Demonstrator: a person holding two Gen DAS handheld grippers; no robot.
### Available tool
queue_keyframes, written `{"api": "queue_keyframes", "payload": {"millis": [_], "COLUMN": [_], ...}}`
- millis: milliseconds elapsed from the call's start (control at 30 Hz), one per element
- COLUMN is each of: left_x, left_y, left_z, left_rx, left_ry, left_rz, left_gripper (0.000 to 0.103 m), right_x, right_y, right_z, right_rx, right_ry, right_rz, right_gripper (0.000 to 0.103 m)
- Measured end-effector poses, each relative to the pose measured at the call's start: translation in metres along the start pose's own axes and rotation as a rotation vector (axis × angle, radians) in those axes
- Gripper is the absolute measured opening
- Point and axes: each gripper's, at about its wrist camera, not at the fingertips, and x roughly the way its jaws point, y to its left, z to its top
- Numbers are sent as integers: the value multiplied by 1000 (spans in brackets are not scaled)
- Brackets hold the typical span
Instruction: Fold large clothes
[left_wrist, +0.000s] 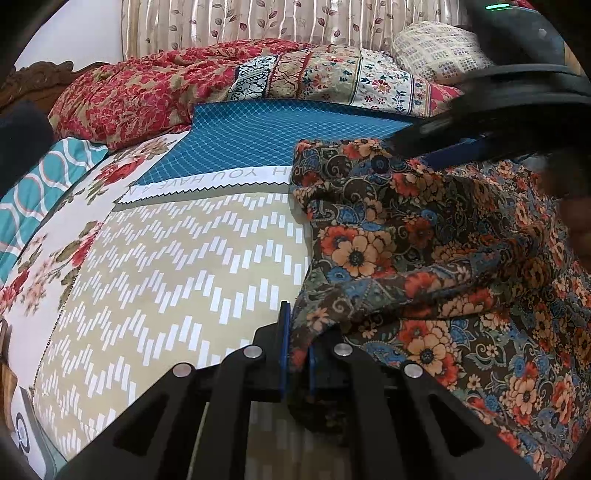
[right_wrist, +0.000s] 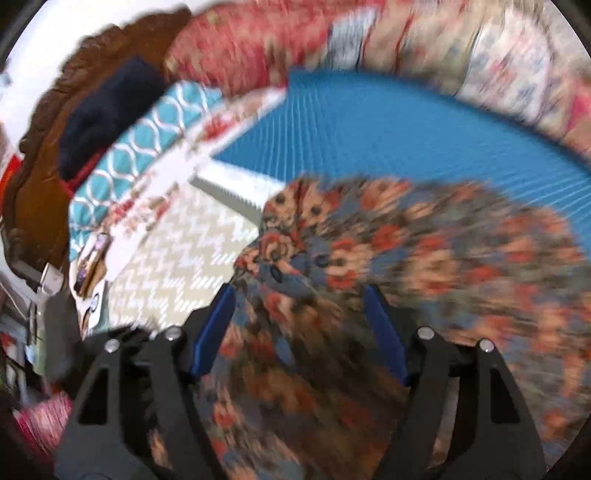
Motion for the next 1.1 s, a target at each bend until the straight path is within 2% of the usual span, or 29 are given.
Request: {"api": "queue_keyframes", "payload": {"millis": [33, 67, 167, 200, 267, 300, 333, 367, 400, 467, 500, 533, 567, 600, 633, 667, 700, 733, 767, 800, 833, 867, 900, 933, 967, 1000, 1033, 1067, 1100], "left_x": [0, -1, -2, -2, 0, 1, 2, 2, 2, 2, 3, 3, 3, 3, 3, 3, 4, 4, 5, 5, 3, -5, -18, -35, -60, -86, -98, -118, -130], "left_y": [1, 2, 3, 2, 2, 2, 3, 4, 4, 4, 5, 4, 5, 5, 4, 4, 4, 5, 7, 11, 18, 29, 39, 48, 58, 69, 75, 83, 88], "left_z": [-1, -1, -3, -3, -3, -2, -3, -2, -2, -2, -1, -2, -1, -1, -1, 0, 0, 1, 2, 3, 6, 10, 13, 14, 13, 9, 5, -5, -15], "left_rx": [-2, -6, -9, -8, -7, -8, -12, -17, -19, -16, -17, -18, -20, -21, -20, -19, -18, -18, -24, -38, -60, -104, -139, -167, -186, -183, -179, -179, -185], "left_ry": [-2, -5, -13, -15, -12, -7, -5, -4, -2, -1, 0, 0, -1, -1, 1, 3, 6, 10, 17, 28, 44, 69, 64, 40, 6, -21, -26, -21, -3], "left_rz": [-3, -7, -12, -13, -12, -10, -13, -19, -20, -17, -19, -20, -22, -22, -21, -20, -20, -22, -40, -69, -119, -188, -226, -267, -292, -280, -273, -273, -278], "left_gripper": [45, 45, 45, 45, 45, 45, 45, 45, 45, 45, 45, 45, 45, 45, 45, 45, 44, 44, 43, 43, 43, 42, 42, 42, 42, 41, 40, 33, 21], "right_x": [17, 21, 4, 8, 28, 44, 56, 55, 46, 19, 2, -23, -40, -58, -69, -75, -80, -90, -102, -119, -146, -165, -181, -200, -207, -213, -215, -212, -209], "right_y": [-5, -11, -24, -21, -14, -14, -22, -31, -36, -46, -50, -50, -50, -48, -50, -58, -73, -103, -124, -146, -162, -161, -152, -130, -111, -88, -60, -41, -28], "right_z": [12, 21, 40, 46, 48, 44, 40, 35, 31, 18, 8, -10, -24, -44, -61, -83, -102, -127, -142, -157, -172, -181, -187, -193, -197, -205, -215, -226, -236], "right_rx": [38, 66, 106, 102, 24, -13, -4, 26, 61, 149, 176, 186, 177, 154, 133, 132, 156, 219, 259, 323, 455, 525, 541, 472, 410, 334, 249, 199, 171], "right_ry": [41, 38, -101, -126, -129, -124, -94, -96, -137, -185, -210, -250, -271, -279, -256, -192, -151, -141, -176, -229, -294, -355, -406, -453, -462, -464, -447, -419, -397], "right_rz": [33, 22, -5, -42, -191, -302, -328, -299, -263, -188, -142, -94, -81, -72, -70, -110, -179, -276, -285, -283, -275, -242, -229, -212, -223, -238, -232, -209, -185], "right_gripper": [4, 4, 3, 3, 2, 0, 0, 0, 0, 5, 16, 32, 43, 60, 62, 62, 59, 45, 25, 0, 0, 3, 16, 37, 46, 55, 56, 56, 58]}}
